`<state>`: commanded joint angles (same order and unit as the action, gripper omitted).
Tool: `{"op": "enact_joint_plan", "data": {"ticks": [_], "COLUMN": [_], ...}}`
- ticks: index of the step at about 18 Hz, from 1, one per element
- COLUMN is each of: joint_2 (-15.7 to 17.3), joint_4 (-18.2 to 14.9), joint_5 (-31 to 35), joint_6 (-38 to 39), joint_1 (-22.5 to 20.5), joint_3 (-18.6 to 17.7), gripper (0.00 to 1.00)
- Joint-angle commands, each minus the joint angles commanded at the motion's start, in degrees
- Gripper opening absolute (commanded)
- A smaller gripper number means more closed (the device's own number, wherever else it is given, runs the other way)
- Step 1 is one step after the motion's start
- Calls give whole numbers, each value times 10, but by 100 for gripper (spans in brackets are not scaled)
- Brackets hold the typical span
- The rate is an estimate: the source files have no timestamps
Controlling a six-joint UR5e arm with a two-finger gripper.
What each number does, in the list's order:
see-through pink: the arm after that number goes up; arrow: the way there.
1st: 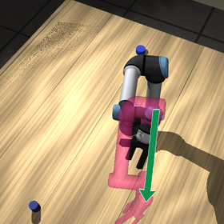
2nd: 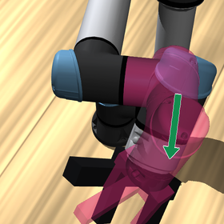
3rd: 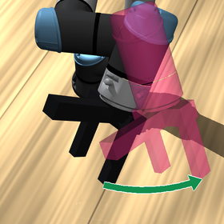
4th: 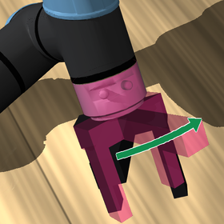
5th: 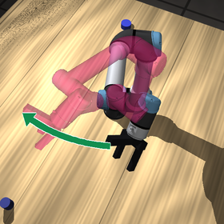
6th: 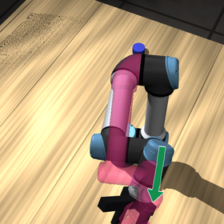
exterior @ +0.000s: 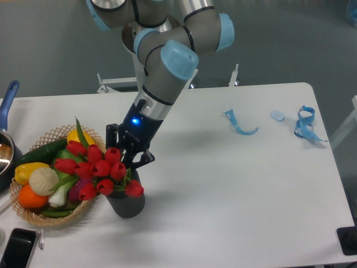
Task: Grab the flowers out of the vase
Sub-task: 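Close the gripper around the tulip stems above the vase rim, then lift the gripped tulip bunch straight up out of the black vase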
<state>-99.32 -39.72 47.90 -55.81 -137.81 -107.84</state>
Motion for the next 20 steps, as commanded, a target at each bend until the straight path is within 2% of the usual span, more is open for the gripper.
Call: {"op": "enact_joint_plan", "data": {"ticks": [8, 14, 20], "joint_2": [34, 60, 69], "joint_4": [1, 1, 3], "joint_5": [-23, -64, -67], "joint_6": [43, 61, 75], "joint_1": [-11, -43, -47], "joint_3": [4, 4, 10], "gripper": [30, 30, 29]}}
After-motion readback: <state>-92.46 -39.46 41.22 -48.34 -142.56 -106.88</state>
